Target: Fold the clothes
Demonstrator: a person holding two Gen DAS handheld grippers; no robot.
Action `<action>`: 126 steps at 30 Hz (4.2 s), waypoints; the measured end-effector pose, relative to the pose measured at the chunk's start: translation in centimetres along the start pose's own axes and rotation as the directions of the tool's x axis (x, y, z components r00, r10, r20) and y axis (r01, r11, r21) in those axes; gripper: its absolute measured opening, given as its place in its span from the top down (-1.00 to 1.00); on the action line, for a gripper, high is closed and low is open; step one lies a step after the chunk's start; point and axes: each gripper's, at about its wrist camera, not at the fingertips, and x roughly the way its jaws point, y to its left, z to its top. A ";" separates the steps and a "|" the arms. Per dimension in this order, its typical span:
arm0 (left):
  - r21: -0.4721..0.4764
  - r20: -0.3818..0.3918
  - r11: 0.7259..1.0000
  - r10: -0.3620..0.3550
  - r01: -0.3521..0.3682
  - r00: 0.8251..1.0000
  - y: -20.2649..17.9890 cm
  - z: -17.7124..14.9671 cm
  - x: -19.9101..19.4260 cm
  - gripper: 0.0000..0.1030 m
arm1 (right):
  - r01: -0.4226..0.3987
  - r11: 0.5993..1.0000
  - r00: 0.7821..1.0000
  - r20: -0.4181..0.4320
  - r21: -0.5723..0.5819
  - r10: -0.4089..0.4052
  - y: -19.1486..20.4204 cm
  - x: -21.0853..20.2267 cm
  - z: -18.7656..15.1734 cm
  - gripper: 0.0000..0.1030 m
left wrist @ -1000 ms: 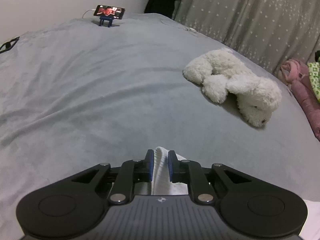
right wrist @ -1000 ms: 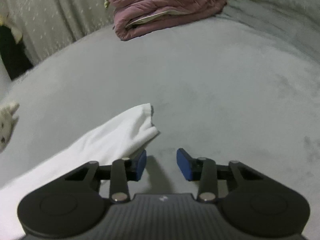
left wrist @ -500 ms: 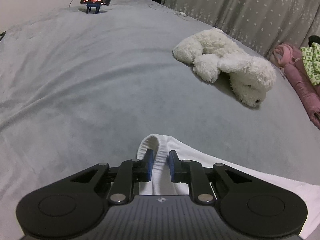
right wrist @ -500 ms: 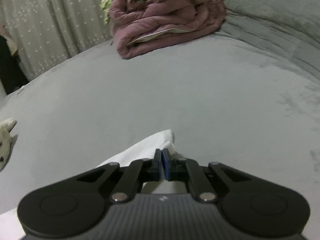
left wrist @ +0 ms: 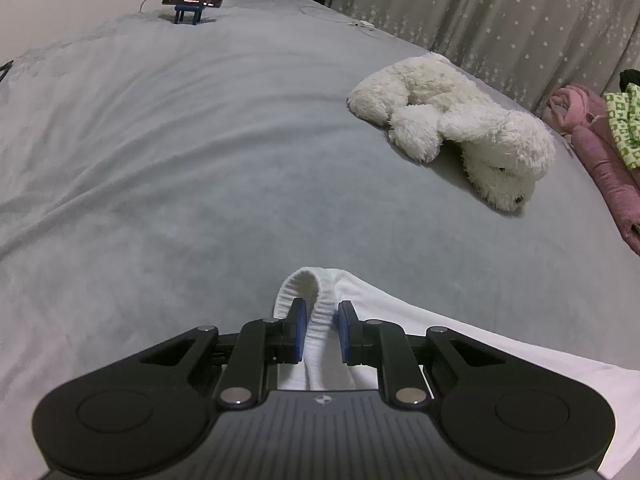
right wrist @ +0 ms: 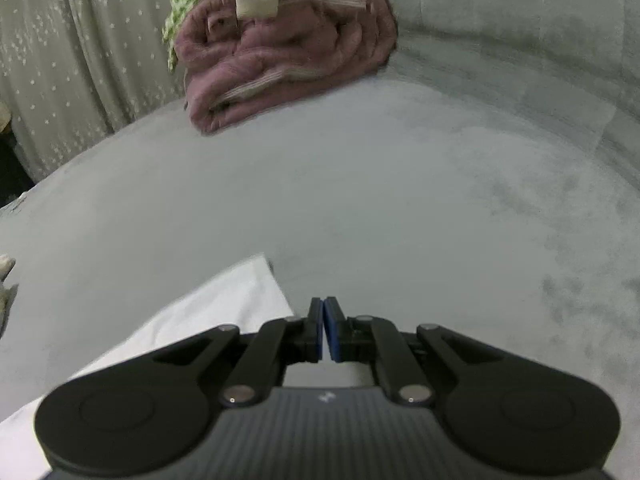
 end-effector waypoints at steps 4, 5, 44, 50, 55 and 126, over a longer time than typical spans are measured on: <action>0.008 0.002 1.000 0.005 -0.005 1.000 0.0 -0.1 0.0 0.71 | -0.057 0.992 0.998 -0.017 0.116 0.060 -1.3 1.3 -0.4 0.38; 0.011 0.005 1.000 0.007 -0.007 1.000 0.0 -0.2 0.1 0.71 | -0.061 0.990 0.998 -0.011 0.126 0.063 -1.1 1.7 -0.4 0.36; 0.090 0.058 0.993 0.071 -0.076 0.996 -1.3 -1.0 0.2 0.78 | 0.112 0.979 0.994 0.038 -0.170 -0.107 -1.5 0.0 2.5 0.60; 0.100 0.058 0.992 0.068 -0.074 0.996 -1.3 -1.1 0.1 0.78 | 0.013 0.947 1.000 -0.017 -0.322 -0.019 2.0 3.2 4.5 0.37; 0.117 0.066 0.990 0.069 -0.076 0.995 -1.4 -1.2 -0.1 0.78 | 0.017 0.880 0.995 -0.076 -0.474 -0.060 3.9 5.4 3.2 0.87; 0.127 0.102 0.986 0.096 -0.108 0.990 -2.7 -1.7 0.2 0.60 | -0.177 0.984 0.984 0.024 0.000 0.177 -0.7 3.3 1.5 0.59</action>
